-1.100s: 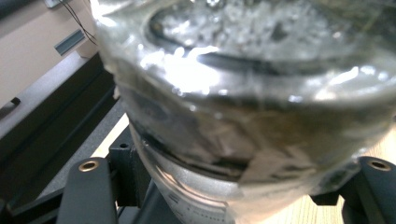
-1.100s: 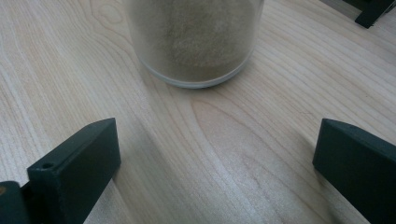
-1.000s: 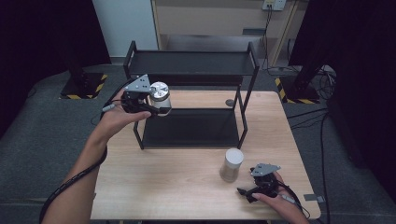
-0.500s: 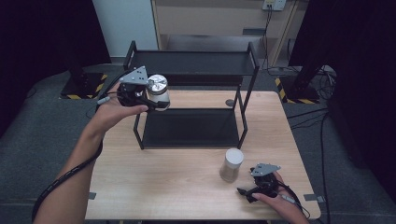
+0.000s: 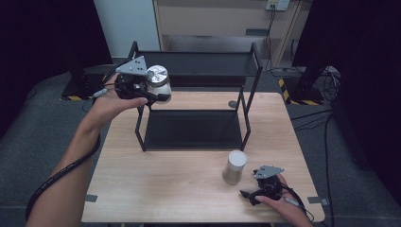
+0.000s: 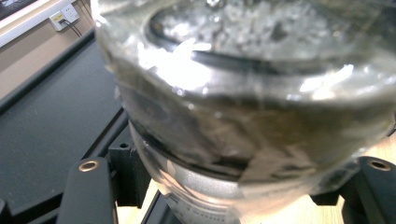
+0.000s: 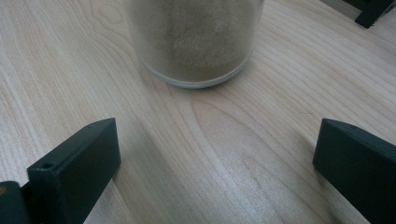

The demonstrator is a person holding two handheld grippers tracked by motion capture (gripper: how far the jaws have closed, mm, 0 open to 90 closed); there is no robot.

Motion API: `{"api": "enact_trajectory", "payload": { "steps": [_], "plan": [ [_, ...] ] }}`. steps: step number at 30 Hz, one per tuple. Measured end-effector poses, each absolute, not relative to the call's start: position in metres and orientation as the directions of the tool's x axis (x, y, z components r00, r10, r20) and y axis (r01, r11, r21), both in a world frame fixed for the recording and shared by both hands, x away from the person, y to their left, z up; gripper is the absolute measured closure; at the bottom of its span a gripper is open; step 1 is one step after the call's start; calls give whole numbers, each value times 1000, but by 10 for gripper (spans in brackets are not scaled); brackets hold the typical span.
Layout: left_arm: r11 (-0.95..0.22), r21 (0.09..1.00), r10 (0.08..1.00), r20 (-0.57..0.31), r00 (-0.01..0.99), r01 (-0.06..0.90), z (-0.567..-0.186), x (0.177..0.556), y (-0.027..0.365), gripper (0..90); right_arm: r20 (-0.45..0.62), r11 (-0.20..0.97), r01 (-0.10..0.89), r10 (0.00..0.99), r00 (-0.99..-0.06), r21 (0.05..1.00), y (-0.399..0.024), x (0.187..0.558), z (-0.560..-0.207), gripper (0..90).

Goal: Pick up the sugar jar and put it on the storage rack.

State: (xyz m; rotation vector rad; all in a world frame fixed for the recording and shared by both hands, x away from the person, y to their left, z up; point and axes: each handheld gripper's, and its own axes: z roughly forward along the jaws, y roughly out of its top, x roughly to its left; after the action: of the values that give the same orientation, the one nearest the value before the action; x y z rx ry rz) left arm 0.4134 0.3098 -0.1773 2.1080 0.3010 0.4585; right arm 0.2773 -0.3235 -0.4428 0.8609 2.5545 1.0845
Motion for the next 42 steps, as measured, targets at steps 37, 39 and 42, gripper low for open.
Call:
{"api": "enact_trajectory", "payload": {
  "steps": [37,39,42],
  "plan": [
    [-522,845,534,215,818,118,-127,422,282,303,12,553,427,601,-799,716,-323,277,-443,12],
    [-516,847,545,209,812,129,-127,424,281,304,12,553,426,601,-799,716,-323,277,-443,12],
    [-506,850,561,199,803,144,-126,426,280,303,12,553,426,601,-799,716,-323,277,-443,12]
  ]
}}
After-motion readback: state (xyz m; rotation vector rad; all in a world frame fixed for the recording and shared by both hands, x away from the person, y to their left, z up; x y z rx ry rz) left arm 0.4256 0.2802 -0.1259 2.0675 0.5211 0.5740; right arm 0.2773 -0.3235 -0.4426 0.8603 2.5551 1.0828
